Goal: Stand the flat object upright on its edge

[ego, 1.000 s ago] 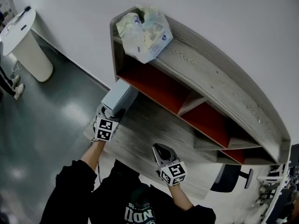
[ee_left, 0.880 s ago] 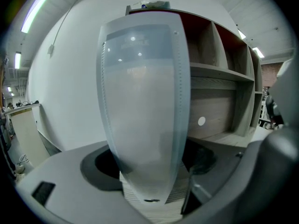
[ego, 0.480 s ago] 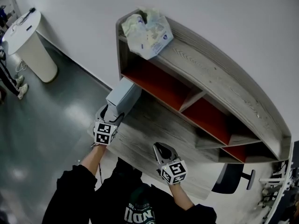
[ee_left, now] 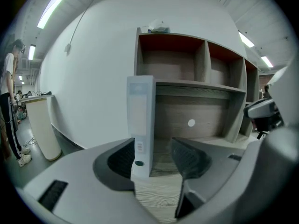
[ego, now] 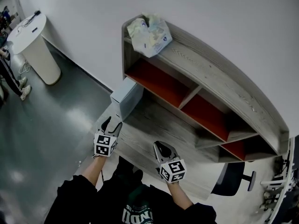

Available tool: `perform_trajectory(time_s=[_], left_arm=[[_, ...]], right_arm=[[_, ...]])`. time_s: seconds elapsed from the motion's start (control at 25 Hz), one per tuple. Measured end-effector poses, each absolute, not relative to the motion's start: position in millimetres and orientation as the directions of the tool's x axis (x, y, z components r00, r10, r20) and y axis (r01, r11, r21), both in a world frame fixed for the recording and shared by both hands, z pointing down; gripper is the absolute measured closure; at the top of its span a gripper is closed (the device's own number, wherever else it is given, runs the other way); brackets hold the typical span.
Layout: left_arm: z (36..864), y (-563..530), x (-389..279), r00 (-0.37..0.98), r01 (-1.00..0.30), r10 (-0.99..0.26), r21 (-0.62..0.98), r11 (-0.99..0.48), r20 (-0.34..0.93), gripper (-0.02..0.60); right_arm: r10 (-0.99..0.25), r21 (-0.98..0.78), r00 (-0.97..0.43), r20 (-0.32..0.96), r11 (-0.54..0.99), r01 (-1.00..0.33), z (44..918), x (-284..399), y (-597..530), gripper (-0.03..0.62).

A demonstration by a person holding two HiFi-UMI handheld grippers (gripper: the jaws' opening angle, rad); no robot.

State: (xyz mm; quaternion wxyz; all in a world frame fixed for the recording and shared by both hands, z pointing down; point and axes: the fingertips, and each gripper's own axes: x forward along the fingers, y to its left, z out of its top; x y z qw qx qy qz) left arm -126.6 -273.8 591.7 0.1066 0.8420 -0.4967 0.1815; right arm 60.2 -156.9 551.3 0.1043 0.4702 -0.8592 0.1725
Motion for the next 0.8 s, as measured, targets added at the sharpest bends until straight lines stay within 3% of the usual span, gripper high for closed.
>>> perform_trajectory(time_s=[0.16, 0.28, 0.8], left_arm=[[581, -255, -117, 0.463, -0.862, -0.794, -0.007, -0.506, 0.395, 0.419], [574, -243, -112, 0.468, -0.859, -0.790, -0.009, -0.513, 0.396, 0.547], [533, -196, -59, 0.613, -0.767, -0.722, 0.023, -0.642, 0.321, 0.568]], right_arm=[[-0.785, -0.200, -0.527, 0.326, 0.488, -0.850, 545, 62, -153, 0.544], [-0.788, -0.192, -0.528, 0.317, 0.492, -0.849, 540, 60, -149, 0.543], [-0.810, -0.166, -0.508, 0.294, 0.480, -0.861, 527, 74, -134, 0.546]])
